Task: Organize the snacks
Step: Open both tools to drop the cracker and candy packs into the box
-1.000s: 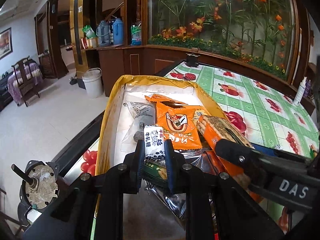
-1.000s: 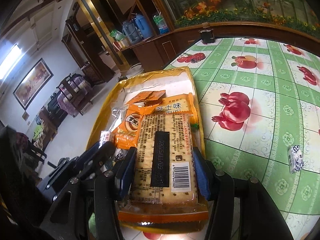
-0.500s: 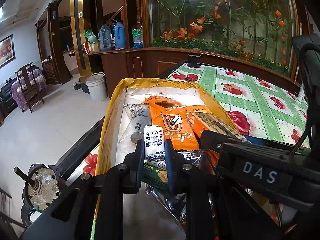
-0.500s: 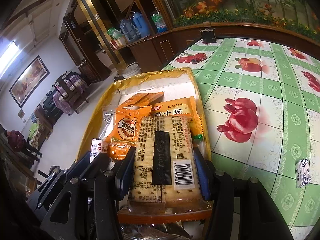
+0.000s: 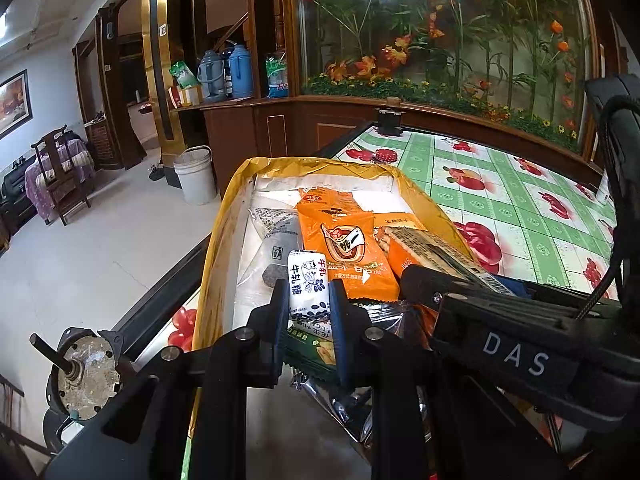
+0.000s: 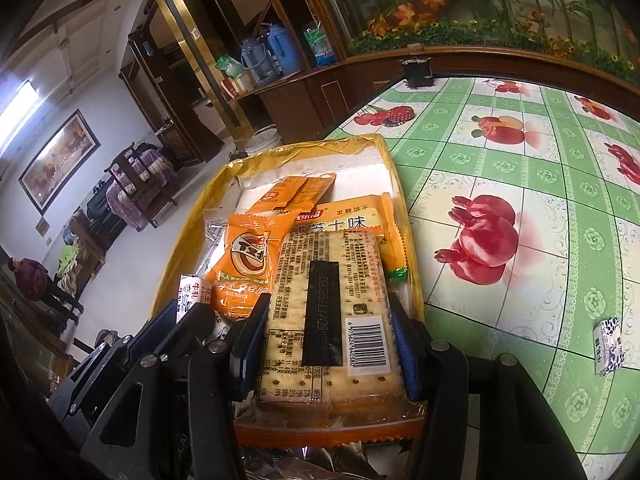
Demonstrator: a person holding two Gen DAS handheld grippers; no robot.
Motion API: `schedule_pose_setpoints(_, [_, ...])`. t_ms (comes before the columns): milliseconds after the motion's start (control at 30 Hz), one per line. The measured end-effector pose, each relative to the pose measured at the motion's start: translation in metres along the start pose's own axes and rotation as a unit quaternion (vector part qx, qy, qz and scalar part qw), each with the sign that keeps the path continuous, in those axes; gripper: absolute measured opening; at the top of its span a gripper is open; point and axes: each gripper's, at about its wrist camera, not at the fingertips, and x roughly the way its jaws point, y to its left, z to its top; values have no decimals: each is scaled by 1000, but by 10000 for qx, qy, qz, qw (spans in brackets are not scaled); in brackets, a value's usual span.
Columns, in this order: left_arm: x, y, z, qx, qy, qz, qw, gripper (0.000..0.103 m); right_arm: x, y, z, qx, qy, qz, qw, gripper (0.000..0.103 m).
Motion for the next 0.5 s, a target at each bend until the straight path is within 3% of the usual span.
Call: schedule_pose_setpoints(500, [0, 0, 0, -2, -10, 14, 10000, 17, -3, 2, -3, 6, 9, 37, 10000, 57])
